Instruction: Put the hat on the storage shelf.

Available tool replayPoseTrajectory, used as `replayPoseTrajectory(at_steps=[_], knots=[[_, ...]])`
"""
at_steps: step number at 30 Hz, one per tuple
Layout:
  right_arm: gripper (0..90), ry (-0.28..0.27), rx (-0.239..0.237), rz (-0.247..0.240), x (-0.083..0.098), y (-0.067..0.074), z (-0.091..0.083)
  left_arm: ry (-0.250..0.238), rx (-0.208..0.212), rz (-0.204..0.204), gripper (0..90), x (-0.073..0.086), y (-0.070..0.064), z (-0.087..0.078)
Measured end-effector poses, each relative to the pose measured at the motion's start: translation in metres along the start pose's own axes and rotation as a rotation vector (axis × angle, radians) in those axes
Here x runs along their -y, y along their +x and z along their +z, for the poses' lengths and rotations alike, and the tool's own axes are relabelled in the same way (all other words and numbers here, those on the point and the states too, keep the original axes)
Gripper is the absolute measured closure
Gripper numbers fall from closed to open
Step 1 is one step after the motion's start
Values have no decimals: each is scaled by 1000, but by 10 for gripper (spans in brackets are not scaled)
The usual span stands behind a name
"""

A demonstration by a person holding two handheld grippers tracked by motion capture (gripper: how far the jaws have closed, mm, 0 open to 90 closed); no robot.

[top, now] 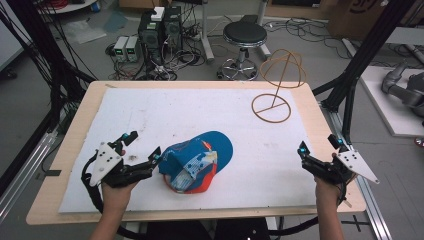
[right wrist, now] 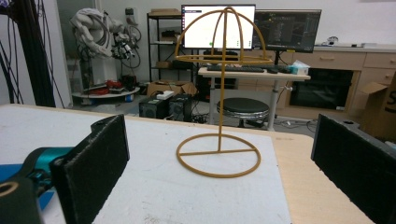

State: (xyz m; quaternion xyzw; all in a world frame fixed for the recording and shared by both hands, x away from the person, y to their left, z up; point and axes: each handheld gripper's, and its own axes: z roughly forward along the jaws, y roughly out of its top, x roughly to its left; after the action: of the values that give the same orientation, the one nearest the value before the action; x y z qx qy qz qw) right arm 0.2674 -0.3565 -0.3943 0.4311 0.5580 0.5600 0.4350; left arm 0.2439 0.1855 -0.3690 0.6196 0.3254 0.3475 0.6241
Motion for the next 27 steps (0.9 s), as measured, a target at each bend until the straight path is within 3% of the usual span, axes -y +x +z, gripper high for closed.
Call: replayPoseTrajectory(at_steps=[7,12,18,27], knots=[[39,1,4,-1,1,-1,0,37,50,3,160,5,-16,12],[39,3,4,2,1,-1,0,64,63,22,160,9,-25,19],[39,3,3,3,1,-1,0,94,103,24,160,16,-34,27],[39,5,4,5,1,-1,0,160,138,60,177,23,-45,37]])
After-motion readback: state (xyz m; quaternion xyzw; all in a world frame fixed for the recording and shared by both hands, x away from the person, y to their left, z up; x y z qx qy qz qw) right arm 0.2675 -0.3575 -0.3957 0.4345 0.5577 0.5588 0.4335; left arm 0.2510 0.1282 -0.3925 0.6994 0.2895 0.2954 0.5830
